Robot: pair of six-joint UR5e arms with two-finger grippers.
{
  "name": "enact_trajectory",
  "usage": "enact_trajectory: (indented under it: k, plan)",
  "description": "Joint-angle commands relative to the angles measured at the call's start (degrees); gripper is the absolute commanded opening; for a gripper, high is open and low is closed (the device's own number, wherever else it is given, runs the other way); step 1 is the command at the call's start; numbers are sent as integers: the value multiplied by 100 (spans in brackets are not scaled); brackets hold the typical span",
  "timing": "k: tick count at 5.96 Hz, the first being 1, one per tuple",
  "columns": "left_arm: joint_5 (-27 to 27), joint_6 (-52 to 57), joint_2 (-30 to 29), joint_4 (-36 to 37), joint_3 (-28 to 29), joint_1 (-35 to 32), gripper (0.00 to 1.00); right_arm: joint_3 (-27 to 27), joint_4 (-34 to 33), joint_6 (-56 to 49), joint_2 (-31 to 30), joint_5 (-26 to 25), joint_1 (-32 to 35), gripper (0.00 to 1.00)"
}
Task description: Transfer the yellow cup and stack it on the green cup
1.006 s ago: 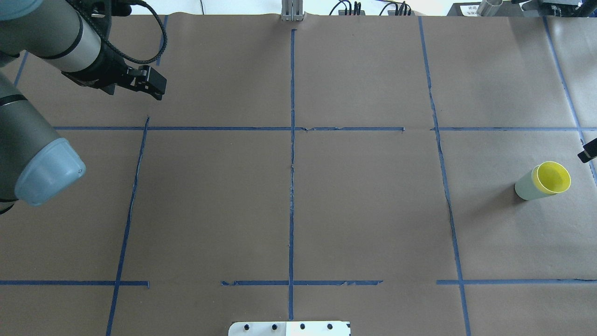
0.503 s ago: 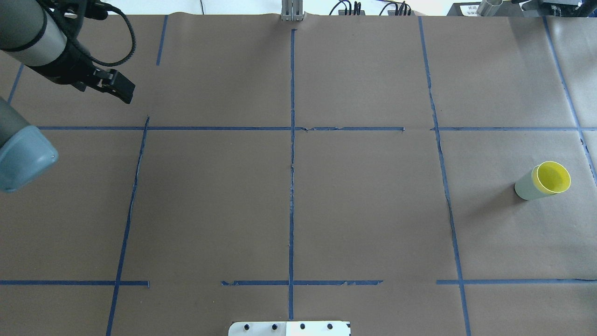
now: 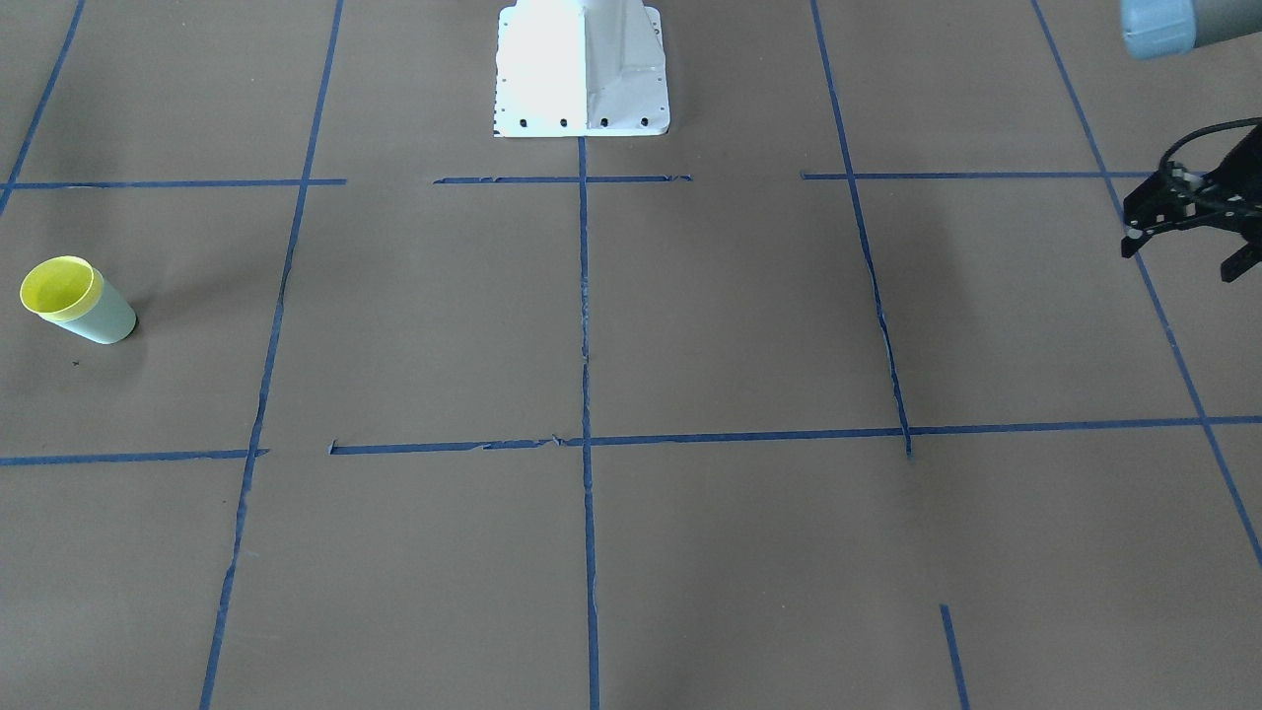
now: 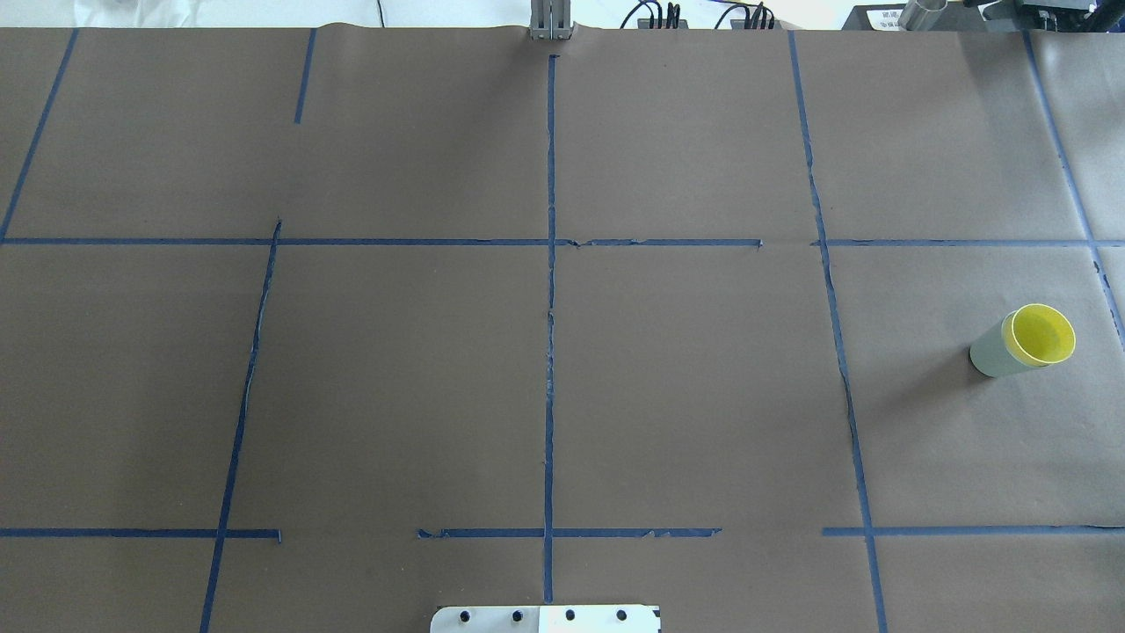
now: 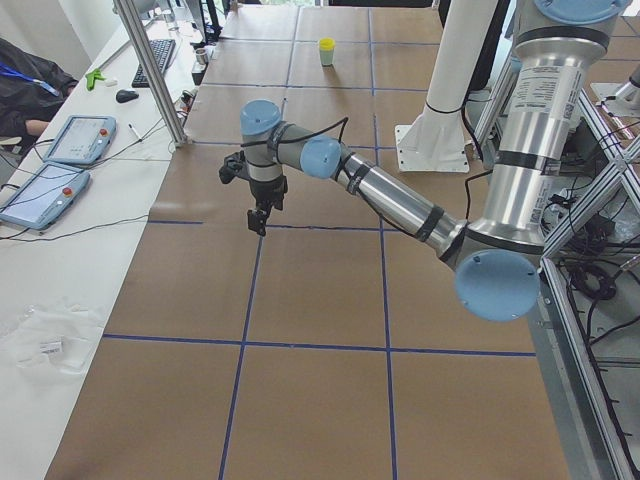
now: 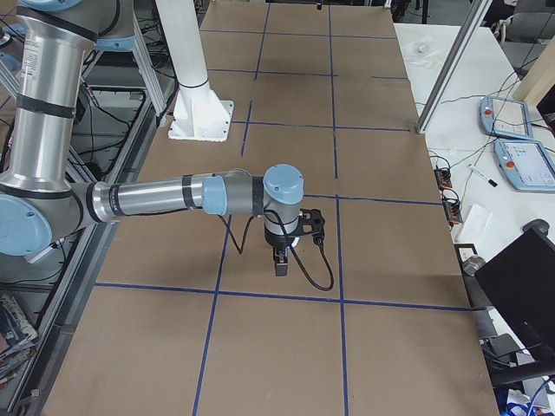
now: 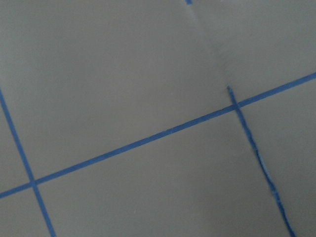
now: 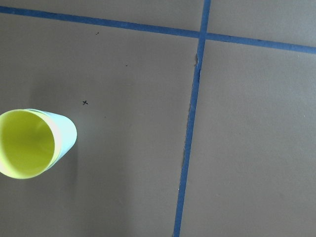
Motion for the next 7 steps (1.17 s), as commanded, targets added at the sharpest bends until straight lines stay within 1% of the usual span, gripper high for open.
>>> enact_trajectory:
  k: [1,2,3,4,5,6,7]
  plan:
    - [-167,188,1212,-97,-10,-330,100,6,4,114,8,10,4,100]
    - [-184,189,1618,-288,-62,-426,100,15,4,114,17,10,4,100]
    - [-193,180,2109,-1013,-2,-575,100,15,4,114,17,10,-5,100]
    - [-176,154,2184,-1176,60,-637,100,15,4,114,17,10,-5,100]
    - [-124,188,2176,-1195,260,-664,100,15,4,114,26,19,-5,100]
    - [-175,136,2080,-1196,297,-882,100,15,4,123,26,19,-5,100]
    - [-141,127,2105,-1161,167,-971,100,15,4,132,26,19,-5,100]
